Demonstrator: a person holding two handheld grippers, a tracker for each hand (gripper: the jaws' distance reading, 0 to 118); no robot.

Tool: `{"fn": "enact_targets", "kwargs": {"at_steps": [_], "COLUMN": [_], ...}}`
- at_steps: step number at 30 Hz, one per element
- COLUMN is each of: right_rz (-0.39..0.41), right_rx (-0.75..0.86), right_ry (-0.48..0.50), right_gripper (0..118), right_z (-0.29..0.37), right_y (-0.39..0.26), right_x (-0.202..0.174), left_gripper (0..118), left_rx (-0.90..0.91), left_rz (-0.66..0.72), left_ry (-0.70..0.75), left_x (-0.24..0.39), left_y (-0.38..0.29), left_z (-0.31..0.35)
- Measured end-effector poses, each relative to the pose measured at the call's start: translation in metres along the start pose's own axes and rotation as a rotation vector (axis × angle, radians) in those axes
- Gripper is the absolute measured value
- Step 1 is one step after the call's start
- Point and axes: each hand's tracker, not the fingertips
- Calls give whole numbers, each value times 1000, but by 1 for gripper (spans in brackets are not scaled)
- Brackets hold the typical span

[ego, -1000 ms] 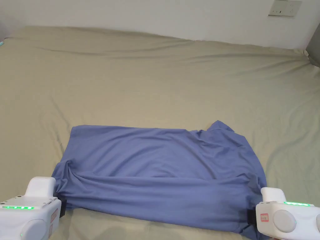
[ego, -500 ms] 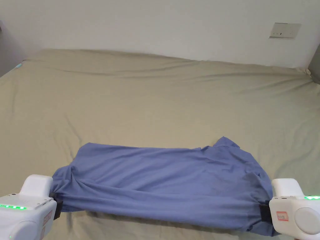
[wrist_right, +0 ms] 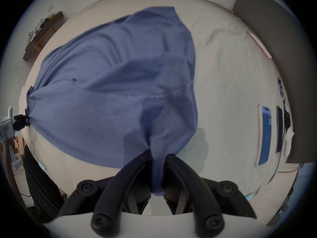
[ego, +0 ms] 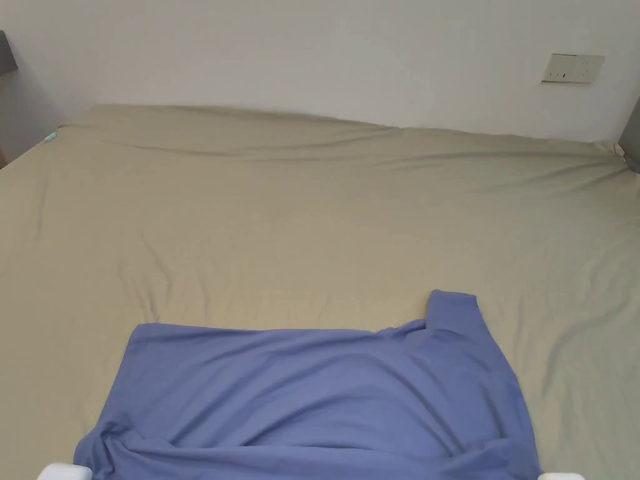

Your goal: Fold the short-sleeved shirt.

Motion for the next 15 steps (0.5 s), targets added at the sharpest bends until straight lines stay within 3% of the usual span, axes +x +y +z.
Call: {"fn": "enact_targets", "kwargs": {"at_steps": [5,6,7,8,9,10,15], "right_rz": [-11,27,59,73,68,50,33], "right_rx": [24,51,65,104,166,225,595], "right_ry": [-3,-61,-128,-140,-122,-106,-94], "right_gripper": [20,35,72,92,97,97,97], "right_z": [0,5,8,18,32,47,136], "right_y": [4,7,9,13,18,24,55], "right_x": [0,1,1,4,5,6,-4], "left_gripper": [8,16,39,65,88,106,108], "left_rx": [-6,-2,11,33,68,120,467], "left_rz": [-50,-55,-56,-49,-35,3,156], "left_ry": [30,33,54,76,72,54,5], "left_x": [9,9,9,7,5,2,-4], "left_y": [12,13,15,18,22,27,64], "left_z": [6,9,12,17,26,34,107]}}
